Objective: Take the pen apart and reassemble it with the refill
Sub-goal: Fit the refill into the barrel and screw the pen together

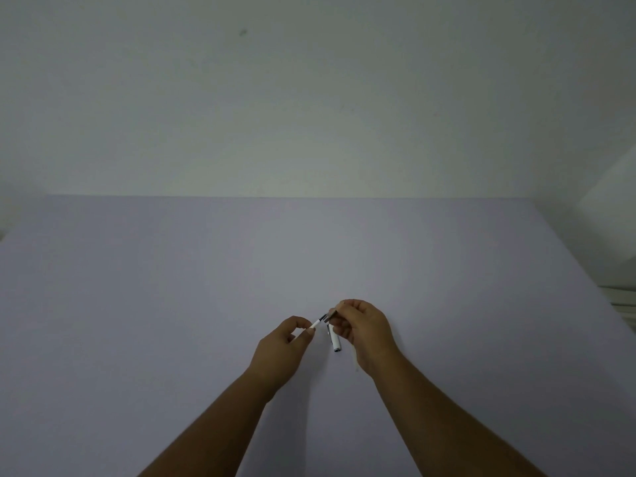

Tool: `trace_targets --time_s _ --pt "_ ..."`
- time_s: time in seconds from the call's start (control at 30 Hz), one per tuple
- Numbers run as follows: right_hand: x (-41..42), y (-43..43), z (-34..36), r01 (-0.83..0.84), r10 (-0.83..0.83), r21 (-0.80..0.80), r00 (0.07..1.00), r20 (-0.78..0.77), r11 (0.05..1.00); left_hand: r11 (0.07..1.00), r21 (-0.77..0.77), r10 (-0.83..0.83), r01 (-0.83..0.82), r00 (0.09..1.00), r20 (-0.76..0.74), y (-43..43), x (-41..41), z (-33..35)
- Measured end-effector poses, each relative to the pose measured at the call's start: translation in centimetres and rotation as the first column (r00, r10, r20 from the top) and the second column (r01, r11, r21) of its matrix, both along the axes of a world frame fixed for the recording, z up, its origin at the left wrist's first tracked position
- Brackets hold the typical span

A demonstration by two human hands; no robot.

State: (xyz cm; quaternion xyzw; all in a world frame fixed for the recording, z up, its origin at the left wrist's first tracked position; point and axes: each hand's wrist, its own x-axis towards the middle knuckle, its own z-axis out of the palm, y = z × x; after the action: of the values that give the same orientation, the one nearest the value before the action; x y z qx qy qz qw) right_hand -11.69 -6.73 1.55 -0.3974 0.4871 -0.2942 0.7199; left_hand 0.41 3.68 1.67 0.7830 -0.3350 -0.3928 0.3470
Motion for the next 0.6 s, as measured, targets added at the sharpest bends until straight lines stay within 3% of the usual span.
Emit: trace_targets --time_s 0.27,0.5,0.6 --pt "-0.7 0.4 0.8 0.108 -0.11 0.025 0.988 0.104 0.994 1.0 0.004 -0.003 0.003 1.0 -0.009 0.5 -0.2 0.6" --pt "-1.2 0.5 1.3 0.115 -0.114 -0.001 0.983 0.146 0.993 1.0 -0.004 -0.021 0.021 1.0 0.017 0.4 -0.6 1.1" --pt "-1.2 0.8 1.4 0.06 -0.056 -0.039 0.994 0.094 0.997 1.0 -0.012 -0.021 0.022 1.0 0.019 0.4 -0.7 1.2"
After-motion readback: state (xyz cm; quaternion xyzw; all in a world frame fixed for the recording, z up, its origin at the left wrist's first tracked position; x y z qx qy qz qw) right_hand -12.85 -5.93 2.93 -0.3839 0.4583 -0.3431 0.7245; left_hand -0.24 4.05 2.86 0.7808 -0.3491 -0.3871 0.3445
